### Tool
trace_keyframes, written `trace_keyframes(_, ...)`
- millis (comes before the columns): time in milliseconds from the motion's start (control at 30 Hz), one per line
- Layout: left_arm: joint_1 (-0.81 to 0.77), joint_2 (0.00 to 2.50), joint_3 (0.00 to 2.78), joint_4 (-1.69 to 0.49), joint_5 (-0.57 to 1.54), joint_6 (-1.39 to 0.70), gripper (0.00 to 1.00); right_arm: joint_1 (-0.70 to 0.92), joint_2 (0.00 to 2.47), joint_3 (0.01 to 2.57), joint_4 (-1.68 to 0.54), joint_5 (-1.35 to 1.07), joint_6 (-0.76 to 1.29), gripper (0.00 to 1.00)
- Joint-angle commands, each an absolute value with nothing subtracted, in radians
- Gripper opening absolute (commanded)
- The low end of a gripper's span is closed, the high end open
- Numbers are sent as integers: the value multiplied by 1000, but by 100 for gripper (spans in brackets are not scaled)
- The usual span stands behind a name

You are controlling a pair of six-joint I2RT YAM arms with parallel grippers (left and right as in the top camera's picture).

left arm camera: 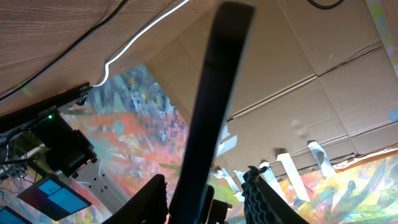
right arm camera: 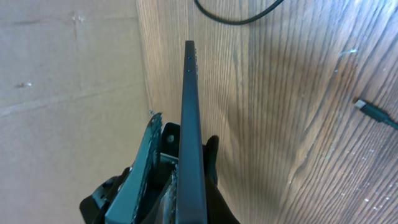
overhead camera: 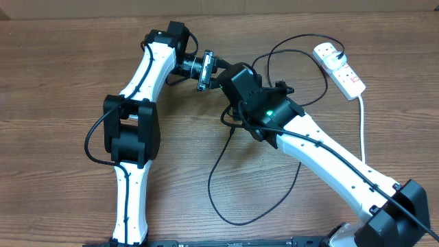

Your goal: Plug charger to phone and switch on socket

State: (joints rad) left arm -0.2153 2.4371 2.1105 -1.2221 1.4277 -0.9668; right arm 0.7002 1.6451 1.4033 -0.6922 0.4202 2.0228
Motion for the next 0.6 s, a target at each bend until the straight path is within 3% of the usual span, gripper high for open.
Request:
trace_keyframes(0,-213,2440,2132,-1221,1433,-974,32,702,1629,1428,-669,411,2162,4)
trace_keyframes(567,-213,2440,2132,-1222,1441,-974,16,702,1629,1428,-654,398,2162,6)
